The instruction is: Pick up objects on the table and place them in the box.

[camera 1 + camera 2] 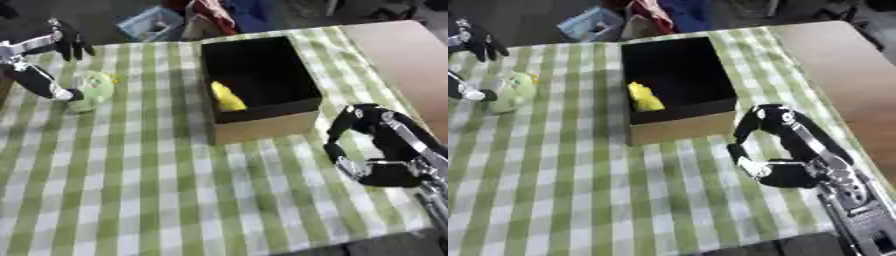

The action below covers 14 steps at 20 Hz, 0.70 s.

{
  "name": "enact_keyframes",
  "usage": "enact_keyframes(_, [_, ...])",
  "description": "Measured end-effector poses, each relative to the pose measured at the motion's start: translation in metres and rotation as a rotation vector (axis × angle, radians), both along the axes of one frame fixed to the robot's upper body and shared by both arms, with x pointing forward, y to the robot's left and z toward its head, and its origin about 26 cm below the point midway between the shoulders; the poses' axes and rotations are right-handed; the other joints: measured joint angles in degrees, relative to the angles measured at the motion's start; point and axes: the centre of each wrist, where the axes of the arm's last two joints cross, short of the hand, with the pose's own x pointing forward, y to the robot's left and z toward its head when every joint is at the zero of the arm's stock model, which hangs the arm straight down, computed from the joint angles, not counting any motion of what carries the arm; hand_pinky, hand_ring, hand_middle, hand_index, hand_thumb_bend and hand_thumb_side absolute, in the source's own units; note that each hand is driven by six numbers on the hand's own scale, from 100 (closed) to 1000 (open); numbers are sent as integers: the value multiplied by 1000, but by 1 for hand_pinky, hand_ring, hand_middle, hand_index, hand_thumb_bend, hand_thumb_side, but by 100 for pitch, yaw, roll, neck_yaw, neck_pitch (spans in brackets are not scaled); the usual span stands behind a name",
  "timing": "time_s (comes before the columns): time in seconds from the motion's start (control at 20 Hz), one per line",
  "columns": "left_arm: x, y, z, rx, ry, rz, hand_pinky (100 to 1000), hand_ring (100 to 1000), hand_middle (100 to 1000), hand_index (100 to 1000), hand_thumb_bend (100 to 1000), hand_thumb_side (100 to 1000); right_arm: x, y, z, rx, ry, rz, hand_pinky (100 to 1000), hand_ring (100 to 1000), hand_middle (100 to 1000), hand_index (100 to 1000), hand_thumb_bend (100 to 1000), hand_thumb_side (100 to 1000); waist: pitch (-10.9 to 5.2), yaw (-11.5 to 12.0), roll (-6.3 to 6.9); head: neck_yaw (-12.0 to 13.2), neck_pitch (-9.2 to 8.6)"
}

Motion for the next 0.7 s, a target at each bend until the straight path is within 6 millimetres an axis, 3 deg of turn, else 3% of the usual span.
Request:
enact_keyframes(0.3, [7, 20, -15, 17, 35, 129, 653, 578, 569, 783, 658, 136, 0, 0, 0, 0, 1, -1, 673, 533, 518, 568, 221, 100, 1, -33, -33, 1, 3])
enact_keyframes(0.7, [18, 19, -30, -11, -2, 205, 647, 568, 560, 785, 655, 117, 0, 0, 0, -1, 0, 1, 672, 533, 518, 568, 220, 100, 36, -165, -35, 3, 1])
